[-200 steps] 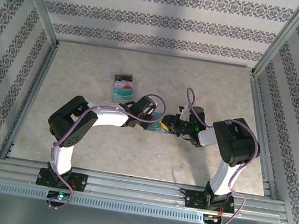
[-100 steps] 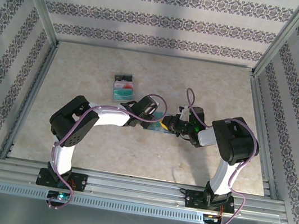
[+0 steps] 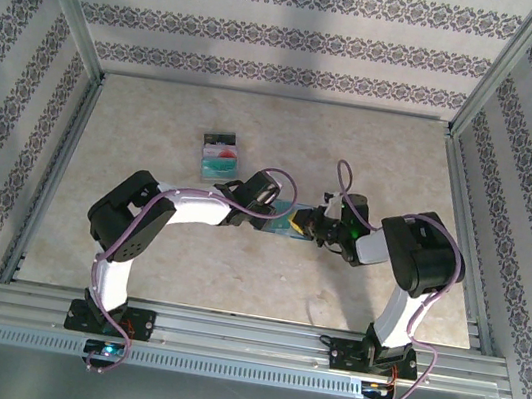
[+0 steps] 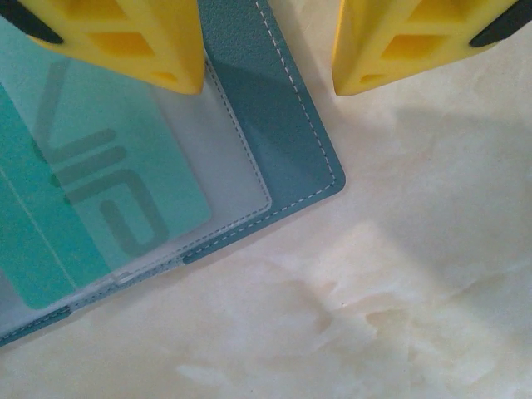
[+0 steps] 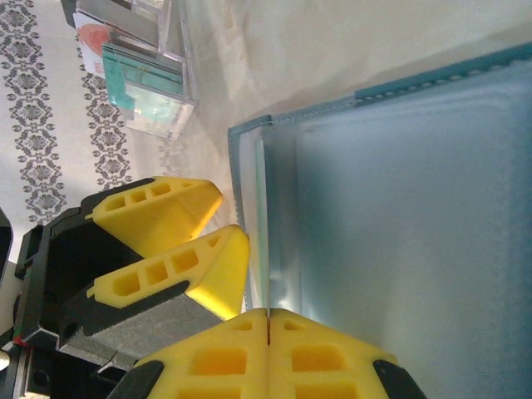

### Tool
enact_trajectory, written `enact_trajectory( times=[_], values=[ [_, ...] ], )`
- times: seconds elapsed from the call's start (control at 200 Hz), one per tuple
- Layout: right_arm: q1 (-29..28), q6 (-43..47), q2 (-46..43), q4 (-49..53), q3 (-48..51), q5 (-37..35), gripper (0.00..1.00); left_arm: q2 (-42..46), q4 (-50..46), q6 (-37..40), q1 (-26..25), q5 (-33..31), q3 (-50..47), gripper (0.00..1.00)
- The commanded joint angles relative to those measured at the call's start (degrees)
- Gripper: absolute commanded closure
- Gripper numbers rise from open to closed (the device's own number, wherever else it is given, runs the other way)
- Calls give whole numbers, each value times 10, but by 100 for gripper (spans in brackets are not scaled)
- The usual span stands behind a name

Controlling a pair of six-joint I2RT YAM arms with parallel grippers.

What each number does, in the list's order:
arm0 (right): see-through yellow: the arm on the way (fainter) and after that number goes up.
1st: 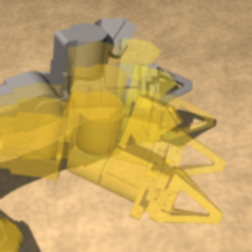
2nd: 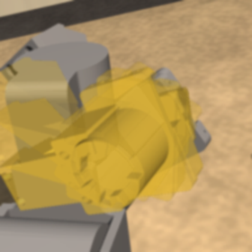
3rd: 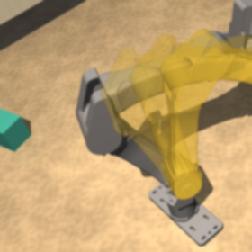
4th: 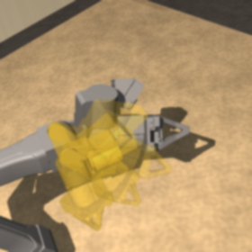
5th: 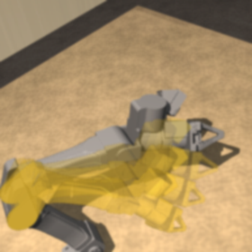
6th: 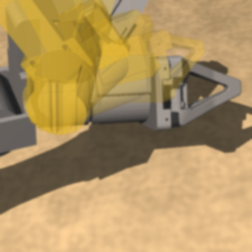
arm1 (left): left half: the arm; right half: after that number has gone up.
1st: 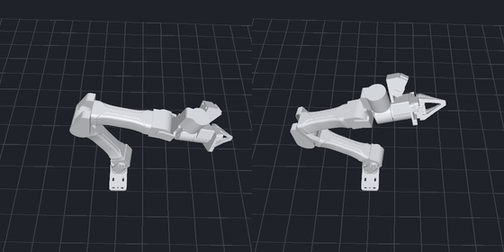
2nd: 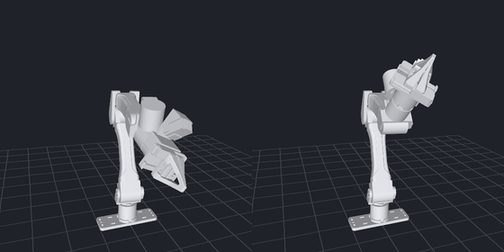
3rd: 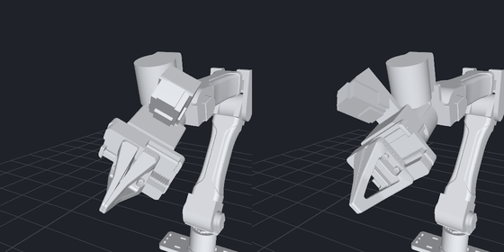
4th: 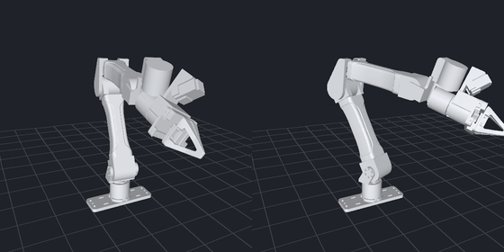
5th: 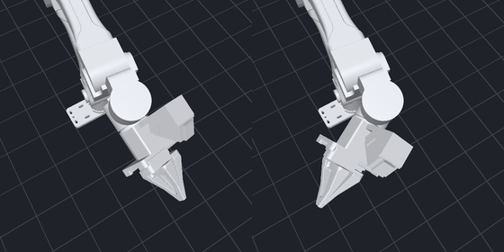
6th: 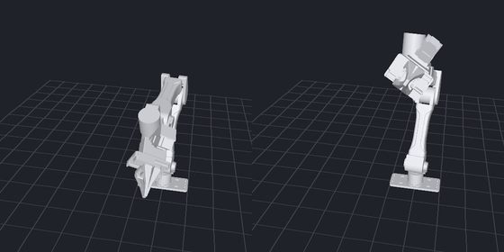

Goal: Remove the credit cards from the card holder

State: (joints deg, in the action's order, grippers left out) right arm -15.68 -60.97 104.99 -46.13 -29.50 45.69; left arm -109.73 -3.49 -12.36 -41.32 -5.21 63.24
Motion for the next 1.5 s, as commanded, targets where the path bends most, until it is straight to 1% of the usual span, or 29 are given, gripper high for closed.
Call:
enact_trajectory(
  times=[0.0,0.13,0.265,0.43,0.57,0.754,0.839,0.914,0.989,1.064,1.169,1.234,1.304,1.389,1.494],
  values=[
    [9,22,-23,-6,13,-5,94,0,-55,8,-7,-29,-25,56],
    [15,34,-44,10,23,-12,94,15,-48,8,-7,-32,-44,56],
    [18,53,-69,51,26,-19,94,40,-37,7,-7,-27,-65,55],
    [18,78,-101,101,24,-27,94,75,-38,1,-7,-18,-72,48],
    [18,103,-135,147,20,-35,94,106,-46,2,-7,-23,-65,39],
    [17,155,-187,245,4,-52,95,155,-58,13,-5,-41,-54,36],
    [16,179,-215,283,-3,-53,95,176,-66,15,-1,-41,-47,31],
    [14,200,-236,313,-10,-47,95,197,-68,11,7,-17,-43,28],
    [11,218,-259,331,-15,-37,95,218,-65,8,20,30,-40,27],
    [10,230,-281,339,-18,-24,95,239,-66,5,35,85,-39,24],
    [7,235,-309,336,-16,-20,95,266,-77,-4,48,124,-37,22],
    [3,229,-324,320,-11,-16,95,285,-72,-21,57,146,-45,22],
    [-3,216,-337,290,-7,-10,95,305,-50,-47,65,174,-62,25],
    [-15,198,-350,247,-4,-4,95,329,-9,-83,74,209,-87,29],
    [-35,181,-363,203,-6,-8,96,354,55,-113,82,248,-119,29]
  ],
)
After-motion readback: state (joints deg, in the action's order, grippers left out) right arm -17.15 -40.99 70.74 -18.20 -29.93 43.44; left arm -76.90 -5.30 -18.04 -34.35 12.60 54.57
